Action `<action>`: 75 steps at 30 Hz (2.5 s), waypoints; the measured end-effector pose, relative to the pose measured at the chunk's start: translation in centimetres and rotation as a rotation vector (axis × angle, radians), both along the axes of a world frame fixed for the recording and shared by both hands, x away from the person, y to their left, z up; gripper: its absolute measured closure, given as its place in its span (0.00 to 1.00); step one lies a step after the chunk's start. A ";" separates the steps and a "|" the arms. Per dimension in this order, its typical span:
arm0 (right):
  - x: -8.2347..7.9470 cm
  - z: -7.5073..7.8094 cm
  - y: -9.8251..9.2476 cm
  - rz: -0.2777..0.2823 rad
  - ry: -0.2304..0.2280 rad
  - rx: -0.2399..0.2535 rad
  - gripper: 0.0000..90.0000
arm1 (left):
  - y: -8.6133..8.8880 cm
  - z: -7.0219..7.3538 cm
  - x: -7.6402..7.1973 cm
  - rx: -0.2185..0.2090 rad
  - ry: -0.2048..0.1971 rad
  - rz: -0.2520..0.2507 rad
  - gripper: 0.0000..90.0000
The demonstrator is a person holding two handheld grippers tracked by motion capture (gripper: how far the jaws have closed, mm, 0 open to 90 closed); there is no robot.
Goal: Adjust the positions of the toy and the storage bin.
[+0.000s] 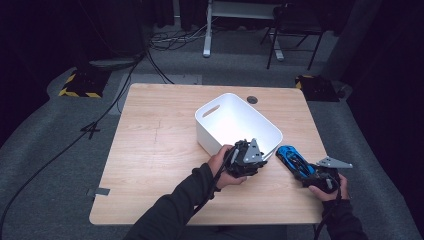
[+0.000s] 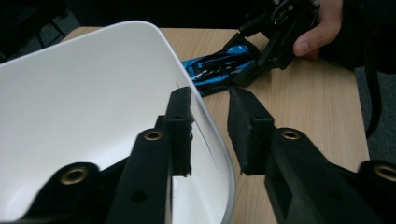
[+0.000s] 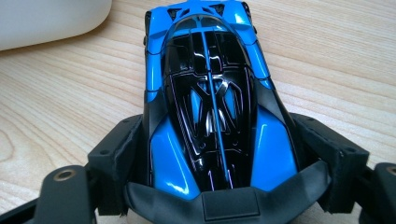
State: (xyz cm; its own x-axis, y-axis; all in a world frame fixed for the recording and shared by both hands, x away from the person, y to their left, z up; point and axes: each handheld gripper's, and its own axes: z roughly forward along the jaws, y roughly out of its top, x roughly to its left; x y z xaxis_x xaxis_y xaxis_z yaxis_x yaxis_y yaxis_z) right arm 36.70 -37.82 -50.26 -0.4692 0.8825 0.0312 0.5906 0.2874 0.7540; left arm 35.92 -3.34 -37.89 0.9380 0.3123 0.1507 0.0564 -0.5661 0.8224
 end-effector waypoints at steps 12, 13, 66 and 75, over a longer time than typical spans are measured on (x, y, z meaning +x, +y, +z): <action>0.0 0.0 0.0 0.001 0.001 -0.003 0.25 | 7.3 3.0 3.1 -0.038 -0.085 0.281 0.41; 0.0 0.0 0.0 0.001 0.001 -0.005 0.25 | 7.7 3.0 3.9 -0.033 -0.085 0.329 0.40; 0.0 0.0 0.0 0.010 -0.002 -0.017 0.25 | 20.0 0.1 3.8 -0.088 0.049 0.511 0.22; 0.0 0.0 0.1 0.009 -0.001 -0.018 0.25 | 22.6 -2.9 3.2 -0.138 0.075 0.466 0.19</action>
